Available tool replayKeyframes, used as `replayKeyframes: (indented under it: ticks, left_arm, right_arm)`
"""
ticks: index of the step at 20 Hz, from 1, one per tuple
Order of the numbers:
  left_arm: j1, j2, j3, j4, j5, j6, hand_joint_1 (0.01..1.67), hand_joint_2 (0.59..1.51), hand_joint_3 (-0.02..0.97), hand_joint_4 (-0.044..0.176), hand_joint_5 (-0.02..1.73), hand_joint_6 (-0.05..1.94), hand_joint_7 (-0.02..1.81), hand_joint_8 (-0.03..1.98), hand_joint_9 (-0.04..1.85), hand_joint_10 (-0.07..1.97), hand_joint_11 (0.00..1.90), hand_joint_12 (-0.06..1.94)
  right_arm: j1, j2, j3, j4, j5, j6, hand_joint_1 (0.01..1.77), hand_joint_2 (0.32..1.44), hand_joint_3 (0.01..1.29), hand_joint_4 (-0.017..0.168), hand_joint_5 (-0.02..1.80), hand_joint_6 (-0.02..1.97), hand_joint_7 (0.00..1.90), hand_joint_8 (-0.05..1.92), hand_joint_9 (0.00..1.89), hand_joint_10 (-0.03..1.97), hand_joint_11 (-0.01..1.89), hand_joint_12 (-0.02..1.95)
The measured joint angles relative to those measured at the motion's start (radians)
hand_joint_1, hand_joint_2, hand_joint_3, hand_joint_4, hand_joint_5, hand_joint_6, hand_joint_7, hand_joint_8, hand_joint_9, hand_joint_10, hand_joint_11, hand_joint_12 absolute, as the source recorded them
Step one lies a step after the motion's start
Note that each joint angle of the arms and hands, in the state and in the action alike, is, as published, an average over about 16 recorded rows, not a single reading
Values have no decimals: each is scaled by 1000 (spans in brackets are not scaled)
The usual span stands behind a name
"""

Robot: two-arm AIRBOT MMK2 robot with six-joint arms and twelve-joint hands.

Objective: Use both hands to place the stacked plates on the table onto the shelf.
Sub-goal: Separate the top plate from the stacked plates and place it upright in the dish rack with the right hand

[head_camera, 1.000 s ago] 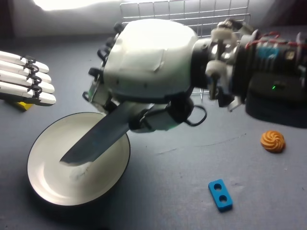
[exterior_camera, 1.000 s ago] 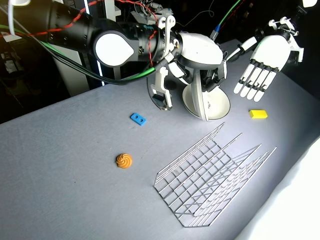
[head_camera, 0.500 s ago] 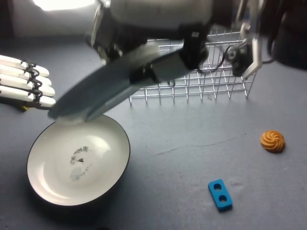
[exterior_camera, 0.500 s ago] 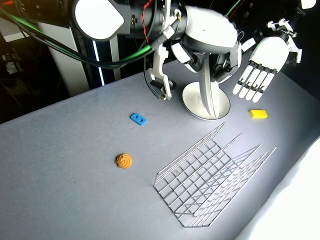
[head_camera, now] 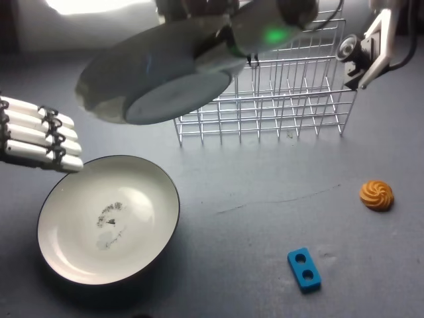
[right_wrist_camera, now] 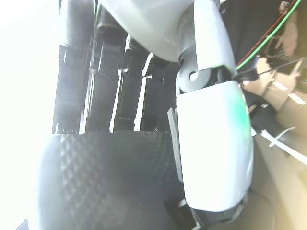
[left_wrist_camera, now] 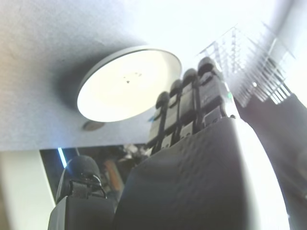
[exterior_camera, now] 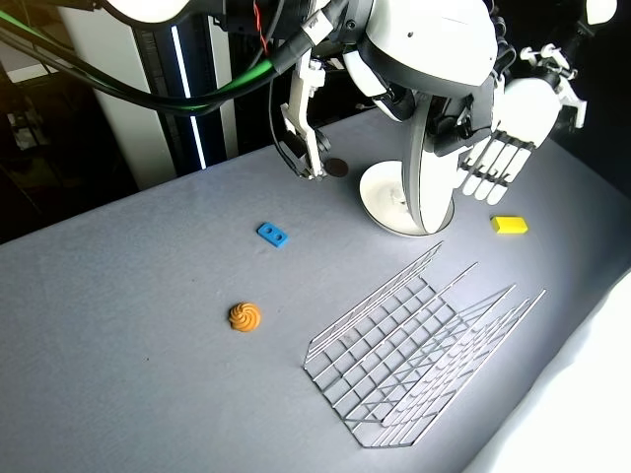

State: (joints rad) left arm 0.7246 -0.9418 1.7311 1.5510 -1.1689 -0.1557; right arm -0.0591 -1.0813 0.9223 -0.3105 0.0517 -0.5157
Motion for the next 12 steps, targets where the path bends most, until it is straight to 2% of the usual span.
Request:
replayKeyframes:
  ticks: [5, 12]
  left_arm:
    - [30, -5, -15, -2, 15, 0, 23, 1114, 13, 2, 38, 16, 38, 11, 29, 12, 21, 12]
    - [65, -13, -25, -6, 30, 0, 23, 1117, 13, 1, 44, 16, 43, 11, 36, 12, 23, 12]
  right_arm:
    - [22, 18, 35, -39, -10, 122, 1220, 982, 14, -4, 979, 812, 1169, 715, 1396, -6, 894, 1208]
    - [36, 38, 97, -213, 51, 352, 1226, 984, 13, -4, 968, 815, 1161, 716, 1387, -7, 890, 1214]
